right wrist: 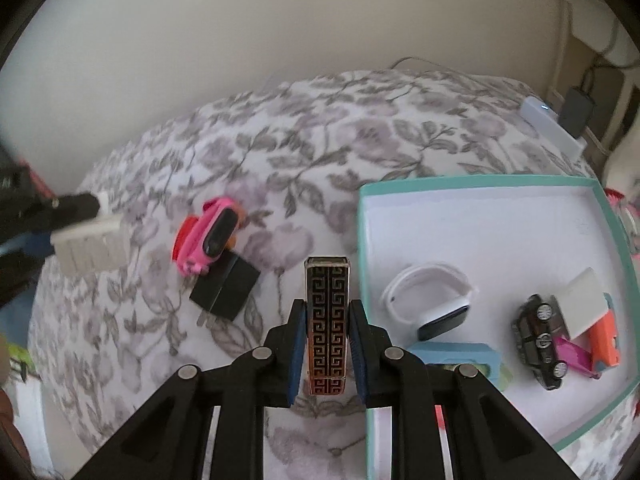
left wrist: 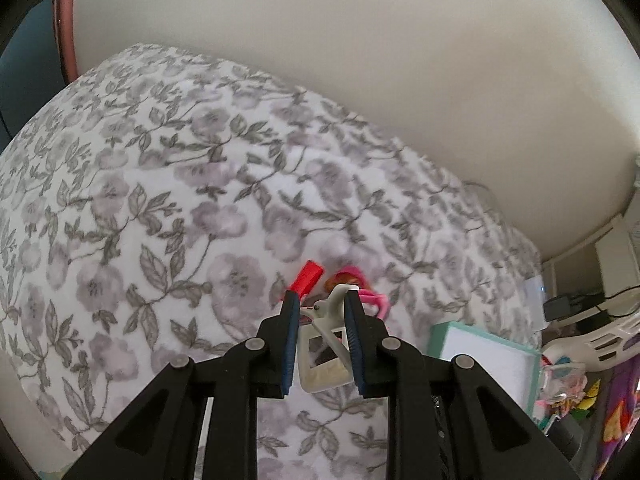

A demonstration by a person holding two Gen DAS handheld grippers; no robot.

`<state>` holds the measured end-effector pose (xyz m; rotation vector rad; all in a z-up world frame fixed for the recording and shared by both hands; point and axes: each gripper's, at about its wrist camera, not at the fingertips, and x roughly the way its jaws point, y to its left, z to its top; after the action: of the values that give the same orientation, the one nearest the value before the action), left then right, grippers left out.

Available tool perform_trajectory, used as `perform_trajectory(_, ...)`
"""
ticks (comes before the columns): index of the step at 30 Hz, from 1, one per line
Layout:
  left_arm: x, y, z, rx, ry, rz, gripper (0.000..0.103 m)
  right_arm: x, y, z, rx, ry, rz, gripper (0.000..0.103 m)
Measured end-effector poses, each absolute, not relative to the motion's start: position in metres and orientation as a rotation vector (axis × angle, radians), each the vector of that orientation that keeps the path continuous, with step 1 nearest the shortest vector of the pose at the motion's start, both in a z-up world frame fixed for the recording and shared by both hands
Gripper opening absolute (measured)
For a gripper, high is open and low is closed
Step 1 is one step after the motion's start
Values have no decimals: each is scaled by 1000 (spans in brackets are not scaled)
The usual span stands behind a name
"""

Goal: Organize rigid objects
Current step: 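Carry the band and white holder over the tray with both grippers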

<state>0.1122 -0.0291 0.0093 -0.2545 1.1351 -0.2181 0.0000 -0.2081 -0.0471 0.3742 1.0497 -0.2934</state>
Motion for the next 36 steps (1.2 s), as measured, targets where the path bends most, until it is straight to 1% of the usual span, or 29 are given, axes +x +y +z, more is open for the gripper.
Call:
perform_trajectory(7,105,-45,11,-266,1140,-283,24,-15,-242,-30,462,970,-365,22)
perform_trajectory(11,100,-59,12,-252,1146,-320,24,-27,-266,-27,555,939,-394,22)
perform_trajectory(15,94,-72,15,-240,1144,-358,24,-40,-289,-26,589,921,-458,22)
perform_trajectory(21,80,-101,14,-209,1154,-431,24,-58,-319,-25,600,900,-556,22)
perform_trajectory(27,57,-142,14,-122,1152,-518,24,-72,-338,-20,564,881,-629,22)
perform_trajectory(36,17,-203,-1,-3,1180,-660,24,-96,-366,-13,559,835,-717,22)
